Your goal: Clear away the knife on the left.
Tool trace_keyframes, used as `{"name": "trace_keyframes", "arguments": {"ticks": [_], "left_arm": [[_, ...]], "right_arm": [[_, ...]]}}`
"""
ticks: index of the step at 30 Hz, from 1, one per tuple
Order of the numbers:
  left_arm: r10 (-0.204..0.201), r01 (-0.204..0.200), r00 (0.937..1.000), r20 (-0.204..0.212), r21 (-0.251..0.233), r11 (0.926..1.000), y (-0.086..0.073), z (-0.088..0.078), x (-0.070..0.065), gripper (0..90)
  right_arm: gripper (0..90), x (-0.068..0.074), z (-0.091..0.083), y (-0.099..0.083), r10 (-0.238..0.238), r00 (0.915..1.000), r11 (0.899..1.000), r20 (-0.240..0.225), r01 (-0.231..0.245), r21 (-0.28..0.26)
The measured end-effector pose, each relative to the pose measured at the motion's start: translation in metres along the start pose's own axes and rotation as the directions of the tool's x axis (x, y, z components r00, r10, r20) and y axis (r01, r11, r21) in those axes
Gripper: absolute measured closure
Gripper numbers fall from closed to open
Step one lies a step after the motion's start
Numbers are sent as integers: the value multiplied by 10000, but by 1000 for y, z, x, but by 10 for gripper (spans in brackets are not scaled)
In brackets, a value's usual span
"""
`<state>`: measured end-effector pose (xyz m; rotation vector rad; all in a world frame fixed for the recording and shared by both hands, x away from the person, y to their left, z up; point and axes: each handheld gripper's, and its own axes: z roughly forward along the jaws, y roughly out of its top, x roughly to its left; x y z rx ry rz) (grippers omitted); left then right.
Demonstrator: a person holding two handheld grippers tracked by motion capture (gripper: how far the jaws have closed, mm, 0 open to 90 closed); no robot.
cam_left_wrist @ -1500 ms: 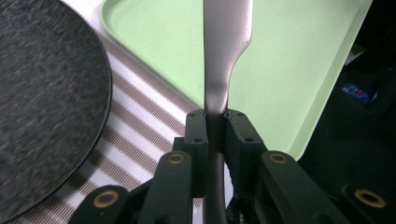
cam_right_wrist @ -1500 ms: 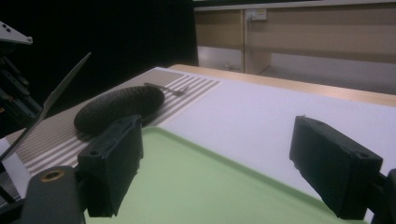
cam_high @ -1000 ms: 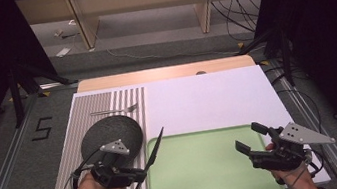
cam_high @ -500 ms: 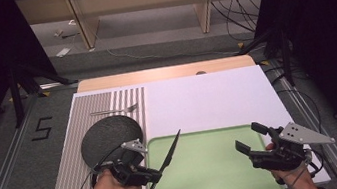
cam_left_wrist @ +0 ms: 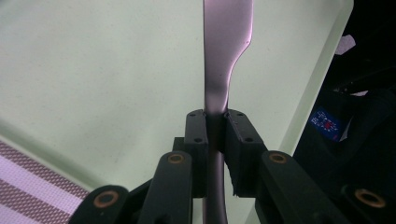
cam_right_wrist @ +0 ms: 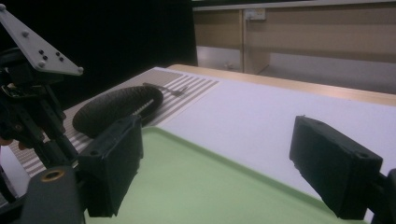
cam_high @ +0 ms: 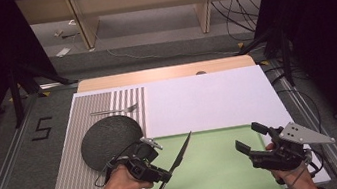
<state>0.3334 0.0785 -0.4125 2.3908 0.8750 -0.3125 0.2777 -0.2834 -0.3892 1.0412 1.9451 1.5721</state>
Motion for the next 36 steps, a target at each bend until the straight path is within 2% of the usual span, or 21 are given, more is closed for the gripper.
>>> {"name": "trace_keyframes", "arguments": {"ticks": [3,5,10,17,21,24,31,36], "left_arm": [[95,-93,9999,-116,136,9999,4,7,-1,795],[47,-47,10000,-9,285,9996,6,11,-1,795],[-41,46,10000,-89,535,9986,9,21,3,795],[-511,507,9987,9,1017,9935,12,37,14,795],[-979,944,9949,235,1192,9884,12,45,22,796],[-1202,1161,9925,218,1378,9836,11,50,26,796],[-1338,1329,9910,-53,1624,9777,8,57,27,792],[-1225,1229,9924,-122,1553,9802,7,56,26,787]], "right_arm": [[183,0,0,0,-22,10000,10000,-14,22,-20],[183,0,0,0,-26,10000,10000,-18,26,-17],[183,0,0,0,-19,10000,10000,-31,19,-16],[183,0,0,0,-15,10000,10000,-31,15,-14],[183,0,0,0,36,10000,10000,-43,-36,-8],[183,0,0,0,44,10000,10000,-40,-44,-22],[184,0,-1,0,52,10000,10000,-56,-52,-7],[185,0,-1,0,59,10000,10000,-48,-59,-28]]}}
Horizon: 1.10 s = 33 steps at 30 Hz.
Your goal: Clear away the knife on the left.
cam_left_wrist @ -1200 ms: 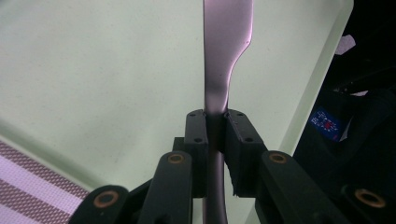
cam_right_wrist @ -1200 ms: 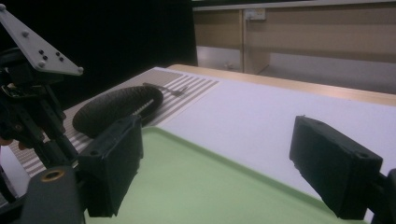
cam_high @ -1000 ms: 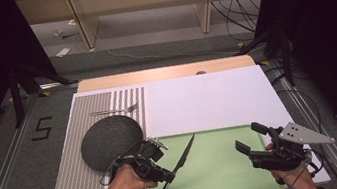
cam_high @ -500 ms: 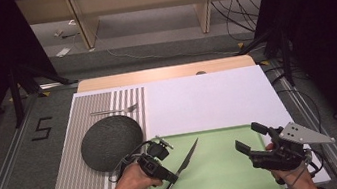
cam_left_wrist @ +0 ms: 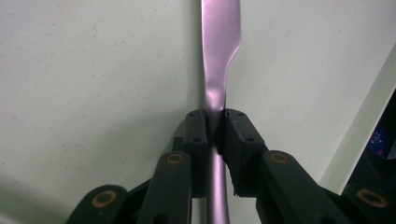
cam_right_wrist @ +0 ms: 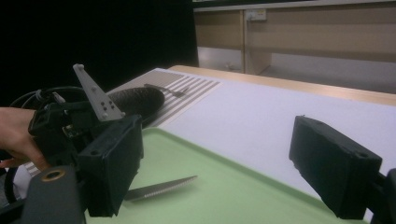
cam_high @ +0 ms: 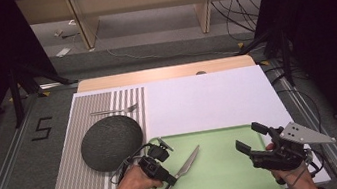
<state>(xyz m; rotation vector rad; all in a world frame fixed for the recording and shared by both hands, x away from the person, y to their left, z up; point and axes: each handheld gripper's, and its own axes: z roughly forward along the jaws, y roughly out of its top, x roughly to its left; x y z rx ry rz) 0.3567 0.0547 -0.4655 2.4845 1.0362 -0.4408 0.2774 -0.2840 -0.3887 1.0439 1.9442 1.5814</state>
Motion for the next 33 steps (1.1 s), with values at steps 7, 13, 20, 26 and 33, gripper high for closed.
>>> {"name": "trace_keyframes", "arguments": {"ticks": [7,13,20,26,33], "left_arm": [[424,-424,9991,-17,-793,9960,-1,-12,-1,586],[1609,-1737,9824,-945,-1488,9735,-1,-19,-19,359],[2835,-3022,9480,-1448,-1290,9445,6,-8,-37,629],[2996,-3160,9434,-1421,-1119,9421,12,4,-38,812],[3094,-3222,9348,-1744,-502,9453,18,18,-38,894]], "right_arm": [[186,0,0,0,-16,10000,10000,8,16,0],[188,0,0,0,-40,10000,10000,14,40,23],[189,0,1,0,-56,10000,10000,18,56,15],[189,0,1,0,-46,10000,10000,9,46,34],[189,0,1,0,-42,10000,10000,8,42,43]]}}
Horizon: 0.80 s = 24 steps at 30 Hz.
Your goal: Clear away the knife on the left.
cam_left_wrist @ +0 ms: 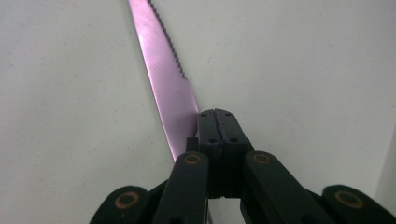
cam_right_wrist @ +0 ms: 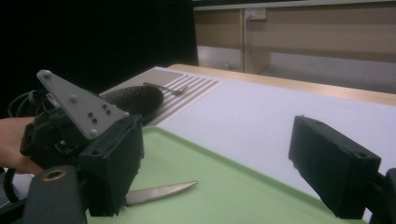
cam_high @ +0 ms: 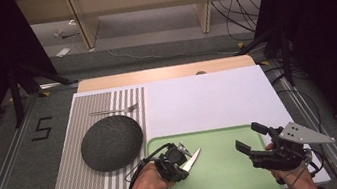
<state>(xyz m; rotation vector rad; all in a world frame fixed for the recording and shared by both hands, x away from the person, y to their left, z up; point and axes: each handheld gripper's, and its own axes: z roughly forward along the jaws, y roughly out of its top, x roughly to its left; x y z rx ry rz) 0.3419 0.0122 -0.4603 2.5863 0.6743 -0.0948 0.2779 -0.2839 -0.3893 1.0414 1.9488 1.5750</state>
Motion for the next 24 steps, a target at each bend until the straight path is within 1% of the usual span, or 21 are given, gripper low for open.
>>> {"name": "trace_keyframes", "arguments": {"ticks": [3,4,6,8,11,13,14,16,18,24], "left_arm": [[-93,94,9999,-118,47,9999,0,2,1,896],[-154,154,9998,-146,4,9999,1,2,1,895],[-182,182,9993,-330,-15,9998,1,3,1,895],[-240,238,9990,-385,-48,9997,1,3,1,895],[-383,378,9973,-628,-91,9992,1,2,1,896],[-479,473,9964,-694,-98,9988,0,1,3,896],[-585,577,9958,-709,-135,9982,0,1,4,896],[-635,626,9943,-853,-126,9980,-1,0,6,896],[-656,649,9920,-1081,-94,9978,-1,0,7,896],[-866,864,9867,-1374,-75,9962,-3,-3,12,896]], "right_arm": [[189,0,0,0,-21,10000,10000,7,21,-11],[189,0,0,0,-17,10000,10000,-7,17,-10],[189,0,0,0,-12,10000,10000,-21,12,11],[189,0,0,0,-18,10000,10000,-16,18,6],[189,0,0,0,-37,10000,10000,15,37,-3],[189,0,0,0,-33,10000,10000,14,33,-23],[189,0,0,0,-33,10000,10000,15,33,-1],[189,0,0,0,-33,10000,10000,0,33,-12],[189,0,0,0,-39,10000,10000,-2,39,-20],[189,0,0,0,-38,10000,10000,8,38,-25]]}}
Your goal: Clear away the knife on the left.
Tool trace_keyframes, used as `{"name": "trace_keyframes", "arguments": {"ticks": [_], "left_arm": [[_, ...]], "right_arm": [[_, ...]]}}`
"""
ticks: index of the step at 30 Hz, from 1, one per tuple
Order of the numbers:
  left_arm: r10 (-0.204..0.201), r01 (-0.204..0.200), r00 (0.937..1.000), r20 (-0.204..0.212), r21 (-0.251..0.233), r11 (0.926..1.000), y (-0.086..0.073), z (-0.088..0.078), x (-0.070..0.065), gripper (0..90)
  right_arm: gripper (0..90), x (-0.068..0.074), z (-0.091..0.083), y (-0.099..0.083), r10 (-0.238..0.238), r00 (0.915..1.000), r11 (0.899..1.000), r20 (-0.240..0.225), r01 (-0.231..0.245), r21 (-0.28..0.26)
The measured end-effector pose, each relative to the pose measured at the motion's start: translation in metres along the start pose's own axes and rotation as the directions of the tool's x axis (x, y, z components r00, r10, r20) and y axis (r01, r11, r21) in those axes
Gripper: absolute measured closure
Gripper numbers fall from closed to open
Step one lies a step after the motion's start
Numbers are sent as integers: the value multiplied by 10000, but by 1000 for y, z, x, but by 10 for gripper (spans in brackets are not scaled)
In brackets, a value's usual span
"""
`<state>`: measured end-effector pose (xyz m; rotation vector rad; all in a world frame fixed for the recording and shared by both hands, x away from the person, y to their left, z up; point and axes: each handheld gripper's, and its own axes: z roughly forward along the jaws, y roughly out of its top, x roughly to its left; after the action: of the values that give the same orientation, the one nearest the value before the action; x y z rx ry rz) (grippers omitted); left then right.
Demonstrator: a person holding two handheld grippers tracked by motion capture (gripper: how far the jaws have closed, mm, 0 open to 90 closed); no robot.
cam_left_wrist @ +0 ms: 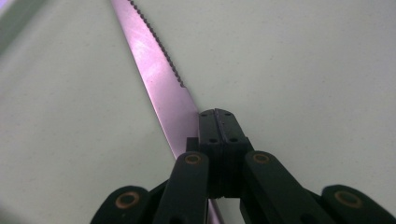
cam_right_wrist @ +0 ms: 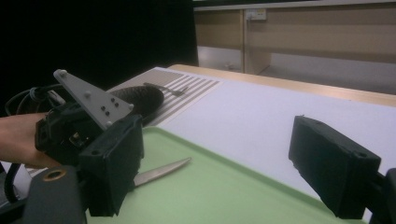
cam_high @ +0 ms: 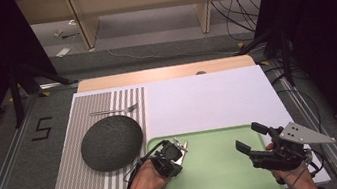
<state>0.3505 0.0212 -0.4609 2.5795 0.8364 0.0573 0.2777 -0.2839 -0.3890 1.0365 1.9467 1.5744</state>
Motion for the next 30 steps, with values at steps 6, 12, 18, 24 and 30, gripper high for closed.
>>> {"name": "trace_keyframes", "arguments": {"ticks": [6,12,18,24,30], "left_arm": [[-166,167,9995,-275,36,9999,-2,-2,6,896],[-327,330,9986,-420,70,9994,-5,-4,10,896],[-428,433,9976,-544,89,9990,-8,-6,14,897],[-582,587,9972,-469,80,9982,-10,-7,16,897],[-694,698,9968,-388,76,9975,-13,-8,18,897]], "right_arm": [[189,0,0,0,0,10000,10000,7,0,19],[189,0,0,0,-6,10000,10000,6,6,13],[189,0,0,0,3,10000,10000,3,-3,-21],[189,0,0,0,-4,10000,10000,6,4,7],[189,0,0,0,6,10000,10000,-7,-6,-26]]}}
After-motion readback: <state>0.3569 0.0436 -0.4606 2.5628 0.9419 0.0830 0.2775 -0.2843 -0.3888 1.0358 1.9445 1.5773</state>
